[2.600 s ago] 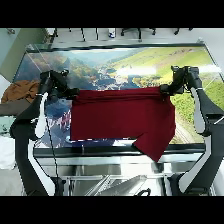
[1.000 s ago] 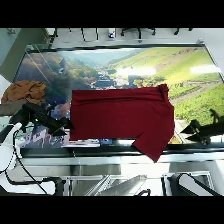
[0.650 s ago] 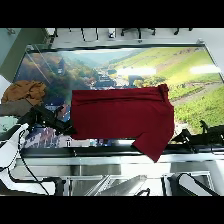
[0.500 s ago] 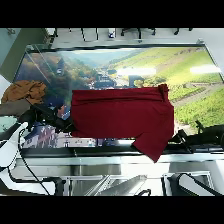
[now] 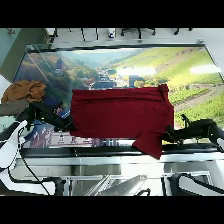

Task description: Fold the shirts.

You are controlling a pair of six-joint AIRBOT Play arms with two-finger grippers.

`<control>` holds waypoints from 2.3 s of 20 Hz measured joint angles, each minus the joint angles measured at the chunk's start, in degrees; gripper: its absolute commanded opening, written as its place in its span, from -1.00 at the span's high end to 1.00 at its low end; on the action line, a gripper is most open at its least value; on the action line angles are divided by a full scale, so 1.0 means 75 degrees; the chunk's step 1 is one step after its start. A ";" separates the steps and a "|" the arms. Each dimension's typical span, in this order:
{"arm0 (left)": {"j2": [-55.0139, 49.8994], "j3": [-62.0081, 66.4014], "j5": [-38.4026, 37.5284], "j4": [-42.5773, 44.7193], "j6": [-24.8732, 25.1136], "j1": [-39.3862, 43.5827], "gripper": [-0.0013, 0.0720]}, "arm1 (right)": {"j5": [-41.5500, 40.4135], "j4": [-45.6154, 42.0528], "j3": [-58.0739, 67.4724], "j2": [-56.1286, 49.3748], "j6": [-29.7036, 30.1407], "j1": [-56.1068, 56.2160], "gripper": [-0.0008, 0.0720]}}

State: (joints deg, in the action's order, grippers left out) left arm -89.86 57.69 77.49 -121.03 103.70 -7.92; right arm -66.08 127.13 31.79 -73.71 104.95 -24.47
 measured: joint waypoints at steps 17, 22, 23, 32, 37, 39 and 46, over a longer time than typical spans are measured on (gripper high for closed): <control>0.0833 0.1107 0.0274 0.2716 -0.1230 0.0283 0.93 | 0.0437 -0.1078 0.1810 0.1011 -0.1236 0.0708 0.91; -0.0519 0.3314 0.0309 0.2769 -0.1451 0.0638 0.93 | 0.1486 -0.0644 0.3538 -0.0653 -0.1067 0.1492 0.91; -0.0813 0.3716 0.0321 0.2769 -0.1515 0.0667 0.93 | 0.1620 -0.0562 0.3882 -0.1020 -0.1061 0.1597 0.91; -0.3223 0.6671 0.0405 0.2538 -0.1687 0.1020 0.90 | 0.2267 -0.0344 0.5365 -0.2838 -0.0845 0.1944 -0.13; -0.3660 0.7274 0.0562 0.2445 -0.1690 0.1207 -0.92 | 0.1489 -0.0737 0.5869 -0.2975 -0.0498 0.1690 -0.97; -0.3657 0.7341 0.0729 0.2393 -0.1690 0.1207 -0.93 | 0.0807 -0.0909 0.6070 -0.3051 -0.0402 0.1408 -0.97; -0.2856 0.7405 0.1029 0.2334 -0.1711 0.0991 -0.92 | -0.0685 -0.0268 0.6269 -0.3899 0.0487 0.0828 -0.97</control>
State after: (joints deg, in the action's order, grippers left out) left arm -111.28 113.23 85.21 -103.53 90.87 -0.49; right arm -71.22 125.12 78.81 -102.96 108.60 -18.26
